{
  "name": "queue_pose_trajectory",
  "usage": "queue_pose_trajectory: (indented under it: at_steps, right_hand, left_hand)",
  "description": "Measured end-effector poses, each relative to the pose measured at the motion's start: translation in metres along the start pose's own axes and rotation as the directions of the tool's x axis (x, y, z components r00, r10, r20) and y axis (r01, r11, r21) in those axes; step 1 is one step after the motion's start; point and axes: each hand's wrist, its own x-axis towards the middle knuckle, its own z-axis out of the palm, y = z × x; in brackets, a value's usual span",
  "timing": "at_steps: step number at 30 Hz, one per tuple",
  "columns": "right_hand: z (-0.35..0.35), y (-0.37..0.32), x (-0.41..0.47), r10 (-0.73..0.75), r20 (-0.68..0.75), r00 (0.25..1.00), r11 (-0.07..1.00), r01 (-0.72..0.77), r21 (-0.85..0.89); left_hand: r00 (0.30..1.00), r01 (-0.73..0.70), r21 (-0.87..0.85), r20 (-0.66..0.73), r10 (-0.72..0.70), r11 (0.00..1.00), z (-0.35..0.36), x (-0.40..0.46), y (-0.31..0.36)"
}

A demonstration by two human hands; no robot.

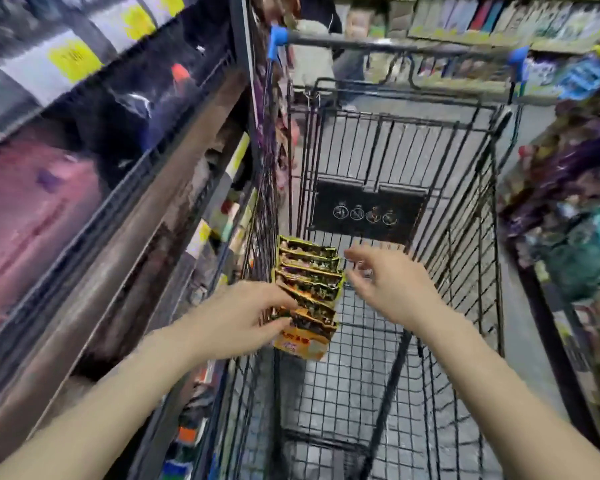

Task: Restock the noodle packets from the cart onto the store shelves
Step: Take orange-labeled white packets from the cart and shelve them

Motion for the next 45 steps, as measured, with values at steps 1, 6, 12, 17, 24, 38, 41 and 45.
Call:
queue_pose_trajectory:
  at_steps: [1, 6, 12, 17, 24, 38, 41, 45]
  right_hand:
    - [0.021, 0.006, 0.009, 0.011, 0.004, 1.000, 1.000, -0.012, 0.022]
    - [0.113, 0.030, 0.035, 0.179, 0.116, 0.977, 0.979, -0.189, 0.075]
    - [0.205, 0.061, 0.051, 0.413, 0.306, 0.858, 0.824, -0.495, 0.275]
    - [0.265, 0.073, 0.059, 0.464, 0.358, 0.810, 0.623, -0.586, 0.517]
    - [0.300, 0.062, 0.058, 0.622, 0.275, 0.733, 0.455, -0.624, 0.635]
    - [0.255, 0.060, 0.038, 0.486, 0.118, 0.866, 0.600, -0.429, 0.675]
    - [0.213, 0.072, 0.036, 0.508, 0.060, 0.859, 0.630, -0.418, 0.654]
    - [0.152, 0.088, 0.034, 0.534, -0.047, 0.844, 0.625, -0.358, 0.694]
  left_hand:
    - [1.000, 0.002, -0.004, 0.002, -0.002, 1.000, 0.010, 0.006, -0.008]
    - [0.998, -0.040, -0.069, -0.056, 0.036, 0.997, 0.047, 0.018, -0.034]
    - [0.991, -0.095, -0.078, -0.098, 0.088, 0.992, 0.071, 0.017, -0.051]
    - [0.992, -0.093, -0.138, -0.099, 0.079, 0.986, 0.082, 0.013, -0.058]
    - [0.992, -0.089, -0.166, -0.101, 0.072, 0.982, 0.090, 0.009, -0.063]
    - [0.989, 0.139, 0.057, -0.058, -0.136, 0.989, 0.091, 0.020, -0.046]
    - [0.959, 0.262, 0.105, 0.081, -0.271, 0.959, 0.094, 0.039, -0.040]
    - [0.883, 0.429, -0.076, 0.247, -0.400, 0.900, 0.107, 0.077, -0.040]
